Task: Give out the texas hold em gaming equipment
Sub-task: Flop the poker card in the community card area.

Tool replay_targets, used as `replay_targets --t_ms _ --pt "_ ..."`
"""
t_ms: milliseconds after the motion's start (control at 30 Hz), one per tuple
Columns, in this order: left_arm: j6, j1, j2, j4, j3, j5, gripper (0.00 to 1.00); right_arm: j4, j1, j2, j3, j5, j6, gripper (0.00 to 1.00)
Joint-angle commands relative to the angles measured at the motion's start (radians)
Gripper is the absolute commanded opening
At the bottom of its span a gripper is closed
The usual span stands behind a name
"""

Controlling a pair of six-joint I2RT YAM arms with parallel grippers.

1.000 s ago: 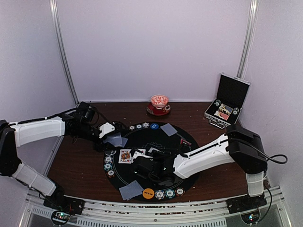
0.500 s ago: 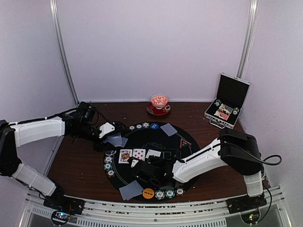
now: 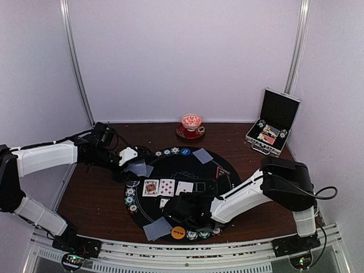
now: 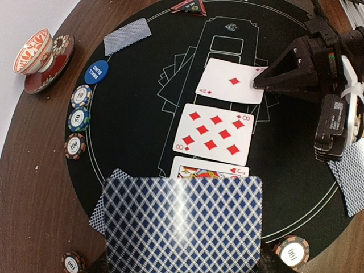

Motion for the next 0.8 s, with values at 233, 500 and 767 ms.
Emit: replay_targets --t_ms 233,500,767 --pt "-0.007 0.002 -0.016 0.031 0.005 0.009 0.62 0.094 0.011 -0.025 -0.026 -0.022 -0.067 0.0" --pt "-0.005 0.002 -0.013 0.031 0.006 0.009 0.62 0.097 0.008 -0.006 -0.018 -0.021 -0.082 0.0" --pt "-0.007 0.002 -0.019 0.031 0.005 0.008 0.62 0.073 0.009 -0.016 -0.017 -0.001 -0.082 0.09"
